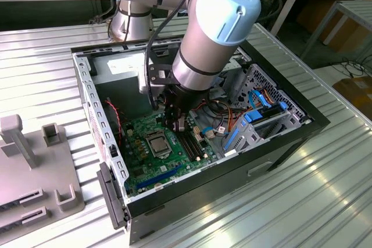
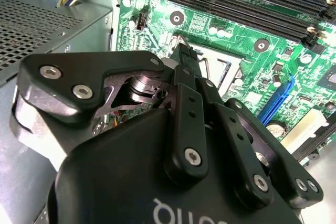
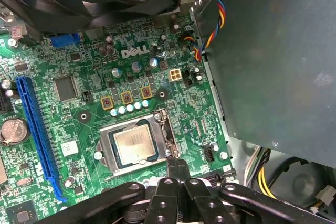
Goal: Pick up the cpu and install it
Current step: 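Install the first cpu locking lever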
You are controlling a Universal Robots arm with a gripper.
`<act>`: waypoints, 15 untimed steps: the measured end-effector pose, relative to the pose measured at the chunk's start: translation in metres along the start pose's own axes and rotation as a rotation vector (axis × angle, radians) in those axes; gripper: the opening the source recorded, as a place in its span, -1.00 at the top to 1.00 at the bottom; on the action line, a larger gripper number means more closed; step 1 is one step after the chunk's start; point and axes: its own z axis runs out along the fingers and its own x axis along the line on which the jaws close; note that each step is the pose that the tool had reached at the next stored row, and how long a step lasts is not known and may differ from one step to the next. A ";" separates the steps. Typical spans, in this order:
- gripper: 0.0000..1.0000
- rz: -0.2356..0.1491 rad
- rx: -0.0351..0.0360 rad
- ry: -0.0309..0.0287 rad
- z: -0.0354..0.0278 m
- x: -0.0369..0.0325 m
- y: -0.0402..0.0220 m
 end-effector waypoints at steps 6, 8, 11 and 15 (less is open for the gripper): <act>0.79 -0.003 0.0066 0.0001 -0.0092 -0.0014 0.0010; 0.79 -0.006 0.0150 -0.0015 -0.0098 -0.0015 0.0011; 0.79 -0.018 0.0174 0.0035 -0.0098 -0.0014 0.0011; 0.79 -0.105 0.0058 0.0109 -0.0086 -0.0012 0.0011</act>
